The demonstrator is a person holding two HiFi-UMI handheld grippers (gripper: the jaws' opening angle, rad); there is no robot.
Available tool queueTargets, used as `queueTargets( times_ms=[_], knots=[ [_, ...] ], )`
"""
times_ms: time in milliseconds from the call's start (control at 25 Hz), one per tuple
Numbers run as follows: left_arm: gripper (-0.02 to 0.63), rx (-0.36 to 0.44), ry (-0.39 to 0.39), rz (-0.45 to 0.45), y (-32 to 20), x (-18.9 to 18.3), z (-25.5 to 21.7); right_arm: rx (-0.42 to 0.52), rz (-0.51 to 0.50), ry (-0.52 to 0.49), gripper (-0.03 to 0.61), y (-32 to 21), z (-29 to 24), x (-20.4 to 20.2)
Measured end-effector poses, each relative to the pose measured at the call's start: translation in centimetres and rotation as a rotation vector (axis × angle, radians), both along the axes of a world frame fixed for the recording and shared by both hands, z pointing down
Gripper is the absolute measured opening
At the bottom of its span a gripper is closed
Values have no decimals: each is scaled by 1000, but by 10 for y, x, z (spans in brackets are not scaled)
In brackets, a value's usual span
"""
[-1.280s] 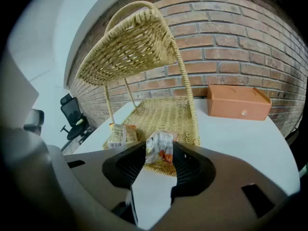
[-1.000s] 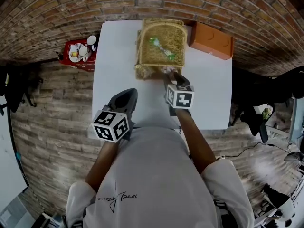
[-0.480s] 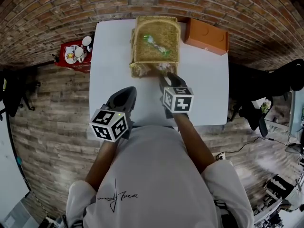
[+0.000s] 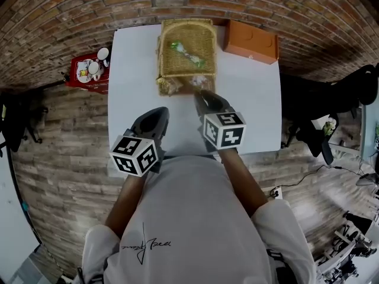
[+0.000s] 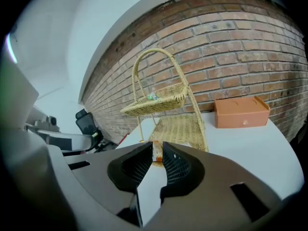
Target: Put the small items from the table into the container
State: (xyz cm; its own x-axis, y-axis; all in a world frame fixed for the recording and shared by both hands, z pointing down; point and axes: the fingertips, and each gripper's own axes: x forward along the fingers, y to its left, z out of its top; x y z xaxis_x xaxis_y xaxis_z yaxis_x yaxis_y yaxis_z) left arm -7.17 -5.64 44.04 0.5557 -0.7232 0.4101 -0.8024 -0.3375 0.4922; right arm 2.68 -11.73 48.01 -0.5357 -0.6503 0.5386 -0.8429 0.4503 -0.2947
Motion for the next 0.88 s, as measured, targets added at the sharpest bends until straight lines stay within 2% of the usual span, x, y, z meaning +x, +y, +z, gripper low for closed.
queueTargets(
  times_ms=[360, 600, 880],
  knots=[
    [9, 39, -3, 43, -1, 7, -19, 89, -95, -4, 35, 17, -38, -5],
    [9, 55, 3, 58, -2, 12, -24, 137, -118, -55, 26, 35, -71, -11],
    [9, 74, 19, 88, 2, 21, -35, 168, -140, -59, 21, 54, -90, -11]
  ],
)
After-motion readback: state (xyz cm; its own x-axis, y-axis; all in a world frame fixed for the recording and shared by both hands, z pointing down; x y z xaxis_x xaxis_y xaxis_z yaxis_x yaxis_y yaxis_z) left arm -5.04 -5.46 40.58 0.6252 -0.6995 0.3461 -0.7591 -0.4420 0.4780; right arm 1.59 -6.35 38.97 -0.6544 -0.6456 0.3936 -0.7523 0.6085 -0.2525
